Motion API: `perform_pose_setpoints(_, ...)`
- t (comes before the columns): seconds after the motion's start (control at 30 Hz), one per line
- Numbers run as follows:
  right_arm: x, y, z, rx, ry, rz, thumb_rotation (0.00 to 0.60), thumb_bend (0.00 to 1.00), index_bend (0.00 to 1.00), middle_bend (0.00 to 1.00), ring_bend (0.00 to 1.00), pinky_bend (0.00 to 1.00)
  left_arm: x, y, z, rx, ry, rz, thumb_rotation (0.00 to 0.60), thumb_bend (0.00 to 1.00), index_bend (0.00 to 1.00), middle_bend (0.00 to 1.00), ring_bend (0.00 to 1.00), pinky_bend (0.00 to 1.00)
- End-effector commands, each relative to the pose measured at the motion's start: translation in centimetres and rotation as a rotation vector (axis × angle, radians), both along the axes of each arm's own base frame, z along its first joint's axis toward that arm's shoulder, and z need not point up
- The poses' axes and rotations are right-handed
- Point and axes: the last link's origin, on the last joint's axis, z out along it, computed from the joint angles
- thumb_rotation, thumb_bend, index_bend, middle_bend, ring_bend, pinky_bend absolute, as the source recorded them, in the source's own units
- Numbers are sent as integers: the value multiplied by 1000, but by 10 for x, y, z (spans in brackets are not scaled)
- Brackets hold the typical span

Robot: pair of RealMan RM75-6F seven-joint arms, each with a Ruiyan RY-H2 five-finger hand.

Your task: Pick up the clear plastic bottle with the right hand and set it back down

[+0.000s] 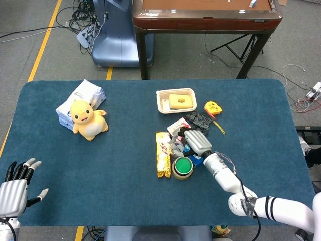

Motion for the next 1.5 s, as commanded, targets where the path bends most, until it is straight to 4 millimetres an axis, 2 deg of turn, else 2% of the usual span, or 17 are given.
perform_pose_setpoints(0.03,0,0,-1,2,0,0,600,393,456,263,157,179,0,0,0,-1,0,0,600,201,194,122,119,0)
perform_pose_setpoints(0.2,0,-1,-3,4,2,0,600,417,460,266,157,180,-1,0,0,0,0,3,600,201,194,122,120,0)
perform_pose_setpoints(0.53,-1,0,-4,-3,-16,-8,600,550,509,297,157,179,-3,-1,1,3,1,6,600,201,194,122,120,0)
perform_pose_setpoints(0.8,-5,4,9,-41,-51,-6,600,592,548,327,159,179,-3,0,1,6,-1,4,600,201,194,122,119,0)
perform_pose_setpoints(0.97,-8,7,26,-90,-104,-7,600,593,580,351,177,179,-2,0,1,2,-3,-2,600,201,194,122,120,0)
perform_pose_setpoints(1.17,-17,15,61,-176,-147,14,600,593,611,375,208,180,0,0,1,2,-4,-8,600,201,194,122,119,0)
perform_pose_setpoints(1.37,-35,26,101,-238,-183,-24,600,593,633,408,243,181,5,3,-3,-11,-7,-22,600,201,194,122,120,0)
perform_pose_setpoints(1.5,-50,30,124,-310,-123,-23,600,593,642,419,261,181,8,4,-5,-21,-8,-32,600,201,194,122,119,0)
